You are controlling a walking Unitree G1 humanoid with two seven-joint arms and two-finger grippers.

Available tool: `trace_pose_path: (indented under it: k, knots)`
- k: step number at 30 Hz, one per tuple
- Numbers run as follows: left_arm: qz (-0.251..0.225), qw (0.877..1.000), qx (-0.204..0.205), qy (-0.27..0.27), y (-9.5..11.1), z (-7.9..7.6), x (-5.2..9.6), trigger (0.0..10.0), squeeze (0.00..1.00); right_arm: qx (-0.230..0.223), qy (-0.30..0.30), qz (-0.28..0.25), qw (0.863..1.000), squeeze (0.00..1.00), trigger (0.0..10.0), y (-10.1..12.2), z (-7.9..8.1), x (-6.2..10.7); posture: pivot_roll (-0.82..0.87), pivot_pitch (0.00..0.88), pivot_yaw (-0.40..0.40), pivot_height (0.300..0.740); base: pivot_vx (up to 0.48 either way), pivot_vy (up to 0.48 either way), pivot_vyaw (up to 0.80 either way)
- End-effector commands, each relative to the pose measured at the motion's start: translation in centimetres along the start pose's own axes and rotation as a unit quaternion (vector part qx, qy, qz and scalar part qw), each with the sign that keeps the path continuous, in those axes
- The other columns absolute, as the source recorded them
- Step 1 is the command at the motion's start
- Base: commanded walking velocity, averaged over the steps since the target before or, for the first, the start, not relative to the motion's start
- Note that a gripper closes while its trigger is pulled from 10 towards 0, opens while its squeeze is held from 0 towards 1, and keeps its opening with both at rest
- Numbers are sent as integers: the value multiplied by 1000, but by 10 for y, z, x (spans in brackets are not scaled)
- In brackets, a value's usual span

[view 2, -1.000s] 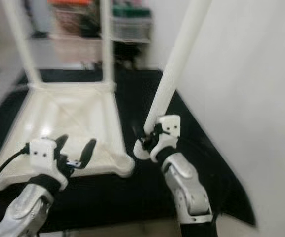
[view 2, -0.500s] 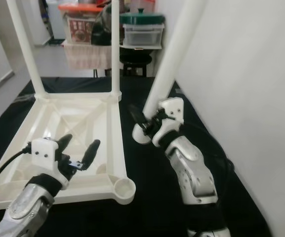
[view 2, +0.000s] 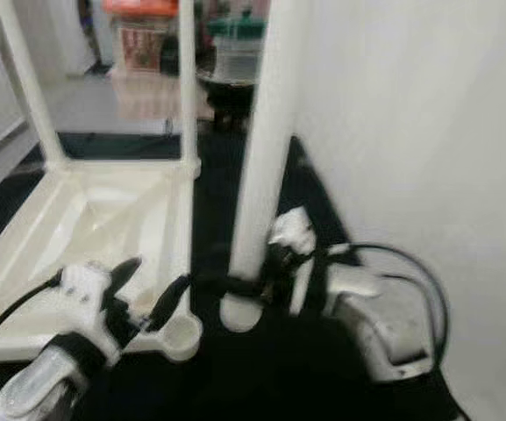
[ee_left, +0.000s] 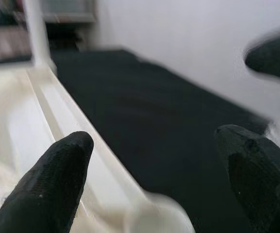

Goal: Building children table

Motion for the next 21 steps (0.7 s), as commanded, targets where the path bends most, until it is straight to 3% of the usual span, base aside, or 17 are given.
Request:
trace_pose_path:
  k: [1,6,12,19,21]
  knots:
    - [9,1000,-14,3,1,1,2,10000,0,5,35,-7,999,0,10000,7,6,-9,52,60,-86,740,0,0,0]
    - [32,999,-22,22,1,2,14,10000,0,1,73,-16,997,0,10000,14,8,-21,79,101,-94,740,0,378,0]
    - [39,999,-26,6,2,-5,24,10000,0,1,95,-15,995,0,10000,15,7,-25,89,119,-93,740,0,474,0]
    - [67,990,-58,-107,2,-32,36,10000,0,-2,117,-17,993,0,10000,17,8,-24,95,128,-86,740,0,0,0]
    - [74,988,-63,-116,2,-34,37,10000,0,-2,116,-18,993,0,10000,17,6,-23,95,132,-82,740,0,0,0]
Point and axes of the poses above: a point about 5 cm out from each wrist's last joint towards the gripper, its own x axis pointing back from the gripper into the wrist, its own y axis along the axis of the wrist's last joint, z = x × y, the point moved 3 cm from there along -x, pointing out of the wrist towards the gripper, and after that the axes turned 1 degree about -x, right-handed, at the moved point
